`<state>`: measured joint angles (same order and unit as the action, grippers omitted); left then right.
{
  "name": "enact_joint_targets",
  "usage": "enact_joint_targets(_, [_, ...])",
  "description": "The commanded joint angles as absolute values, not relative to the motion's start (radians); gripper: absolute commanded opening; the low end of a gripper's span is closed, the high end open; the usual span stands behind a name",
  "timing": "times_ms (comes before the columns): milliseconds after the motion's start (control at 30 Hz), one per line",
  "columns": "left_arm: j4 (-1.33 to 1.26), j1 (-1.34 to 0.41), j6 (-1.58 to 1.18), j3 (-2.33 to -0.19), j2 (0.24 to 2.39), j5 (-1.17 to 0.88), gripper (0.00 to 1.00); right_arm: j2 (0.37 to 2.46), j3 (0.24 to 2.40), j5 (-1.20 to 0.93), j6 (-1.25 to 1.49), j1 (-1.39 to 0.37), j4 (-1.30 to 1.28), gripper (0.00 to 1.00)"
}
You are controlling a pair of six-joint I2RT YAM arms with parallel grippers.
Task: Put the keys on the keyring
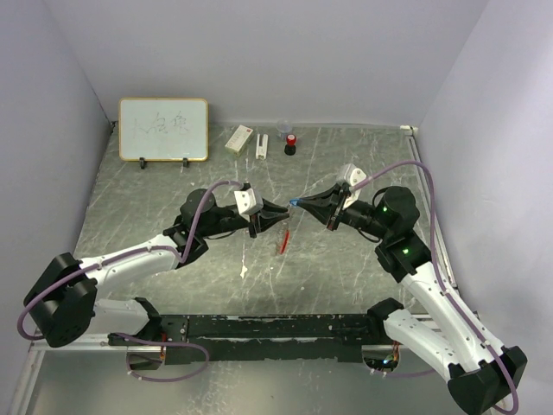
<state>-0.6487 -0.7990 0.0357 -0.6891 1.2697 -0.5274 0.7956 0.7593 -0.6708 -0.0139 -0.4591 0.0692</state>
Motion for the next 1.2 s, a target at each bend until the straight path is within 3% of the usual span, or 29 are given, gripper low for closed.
enact_joint_targets(0, [-0.725,-0.794,0.011,-0.719,1.276,-0.571,0.27,0.787,0.782,-0.7,-0.002,-0.455,0.134,0.0])
enact_joint_targets(1167, [-0.75,-0.795,0.001,-0.74,1.277,-0.603,0.27,0.808,0.75,-0.748,0.018,-0.456,0.166,0.0])
